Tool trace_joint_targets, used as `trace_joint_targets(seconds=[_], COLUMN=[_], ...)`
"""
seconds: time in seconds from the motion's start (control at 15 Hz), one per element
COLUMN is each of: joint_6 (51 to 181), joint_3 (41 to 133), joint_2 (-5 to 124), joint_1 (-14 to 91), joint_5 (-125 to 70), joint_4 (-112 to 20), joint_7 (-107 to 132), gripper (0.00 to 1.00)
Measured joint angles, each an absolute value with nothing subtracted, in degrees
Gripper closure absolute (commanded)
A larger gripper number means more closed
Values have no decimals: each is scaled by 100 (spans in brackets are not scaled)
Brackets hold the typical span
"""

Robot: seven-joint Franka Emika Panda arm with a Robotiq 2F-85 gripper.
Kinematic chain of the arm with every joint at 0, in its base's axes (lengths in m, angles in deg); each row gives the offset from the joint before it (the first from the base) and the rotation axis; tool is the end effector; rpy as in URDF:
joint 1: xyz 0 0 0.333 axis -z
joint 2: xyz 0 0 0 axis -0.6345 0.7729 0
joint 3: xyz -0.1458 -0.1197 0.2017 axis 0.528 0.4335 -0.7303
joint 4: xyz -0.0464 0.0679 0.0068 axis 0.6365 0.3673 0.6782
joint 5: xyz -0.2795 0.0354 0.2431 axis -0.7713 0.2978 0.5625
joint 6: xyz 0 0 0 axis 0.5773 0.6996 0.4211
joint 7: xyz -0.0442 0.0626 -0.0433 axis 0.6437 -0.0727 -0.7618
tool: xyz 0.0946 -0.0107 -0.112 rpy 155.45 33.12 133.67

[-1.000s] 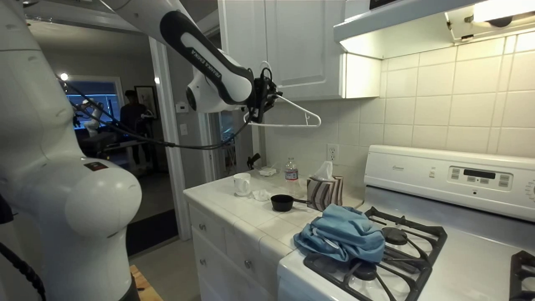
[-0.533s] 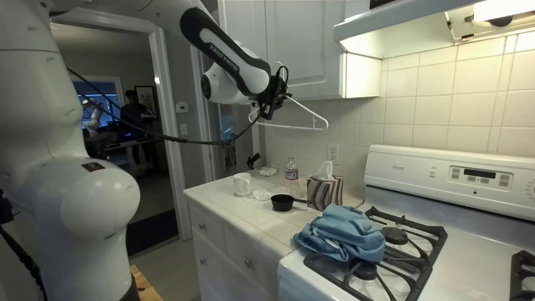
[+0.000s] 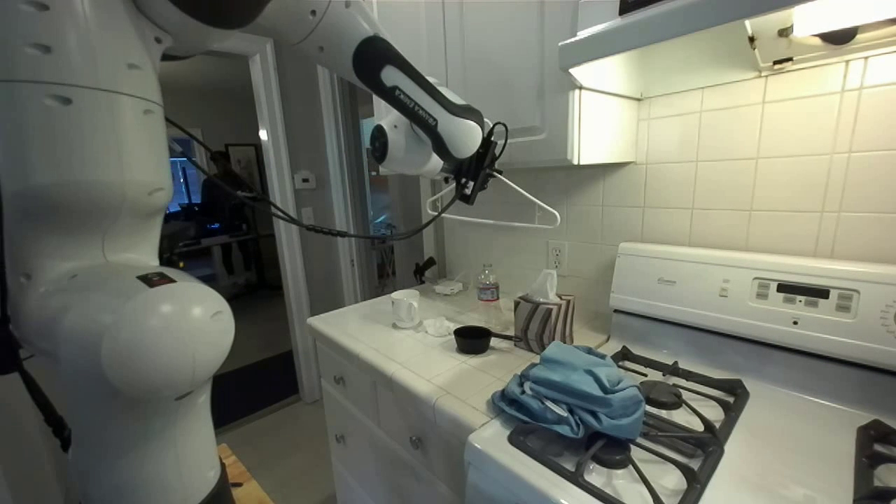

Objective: Put the hanger on the knob of the top right cabinet door

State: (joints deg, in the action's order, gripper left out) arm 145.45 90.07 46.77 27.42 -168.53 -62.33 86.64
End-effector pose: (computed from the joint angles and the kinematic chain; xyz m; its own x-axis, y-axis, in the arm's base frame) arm 0.6011 0.0802 0.4443 0.1302 0.9230 0.3621 0.1233 -0.3775 0.9178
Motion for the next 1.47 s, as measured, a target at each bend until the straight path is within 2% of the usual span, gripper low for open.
trace_joint_targets(seconds=[0.73, 0.8, 1.07, 1.13, 1.47], joint_6=[14531, 14531, 14532, 14532, 14513], joint_3=[8949, 8944, 8934, 8935, 8937], joint_2=[5372, 5393, 5480, 5490, 5507], joint_1=[2597, 2559, 2469, 2470, 2468], joint_5=[-16853, -16850, -16833, -16833, -16831], joint_4=[-5762, -5702, -5545, -5533, -5545], joint_7=[8359, 8297, 8141, 8138, 8132], gripper=[98, 93, 93, 98, 98])
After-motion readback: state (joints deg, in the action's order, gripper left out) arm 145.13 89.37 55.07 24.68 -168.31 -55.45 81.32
